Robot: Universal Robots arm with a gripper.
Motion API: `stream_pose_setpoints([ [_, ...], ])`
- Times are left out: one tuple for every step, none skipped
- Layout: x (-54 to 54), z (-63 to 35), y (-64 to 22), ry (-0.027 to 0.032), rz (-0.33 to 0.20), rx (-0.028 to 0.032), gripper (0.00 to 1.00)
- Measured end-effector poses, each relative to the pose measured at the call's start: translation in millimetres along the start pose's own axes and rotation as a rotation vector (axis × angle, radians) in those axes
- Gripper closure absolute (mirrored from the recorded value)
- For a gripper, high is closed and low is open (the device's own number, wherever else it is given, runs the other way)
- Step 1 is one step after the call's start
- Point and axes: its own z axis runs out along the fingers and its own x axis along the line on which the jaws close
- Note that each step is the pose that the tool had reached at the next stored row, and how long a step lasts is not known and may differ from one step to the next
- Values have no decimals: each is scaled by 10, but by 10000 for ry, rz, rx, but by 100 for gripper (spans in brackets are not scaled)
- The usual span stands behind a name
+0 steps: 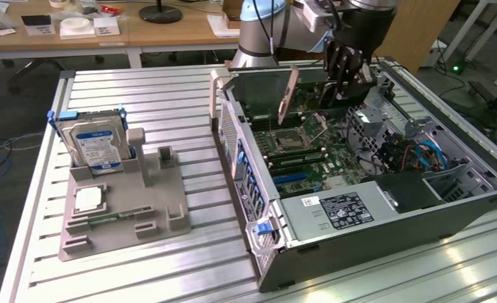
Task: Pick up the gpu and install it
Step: 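Insert the gpu into the slot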
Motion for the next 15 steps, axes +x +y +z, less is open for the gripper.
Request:
stream_pose_setpoints([
  [1, 6, 14, 2, 1, -4, 72],
  [2, 17, 24, 2, 2, -9, 72],
  [3, 33, 26, 2, 2, -14, 72],
  [4, 51, 28, 2, 1, -18, 72],
  [6, 69, 31, 1, 1, -20, 72],
  [7, 87, 35, 2, 2, -21, 72],
  [8, 105, 39, 2, 4, -21, 72],
  [9, 122, 46, 3, 4, -21, 72],
  [11, 140, 63, 8, 3, -21, 72],
  [14, 153, 87, 13, 7, -21, 72],
  [15, 162, 102, 14, 9, -21, 72],
  [18, 167, 113, 16, 9, -23, 72],
  [26, 171, 118, 18, 8, -24, 72],
  [39, 177, 119, 15, 6, -25, 72],
  [56, 181, 120, 16, 7, -25, 72],
])
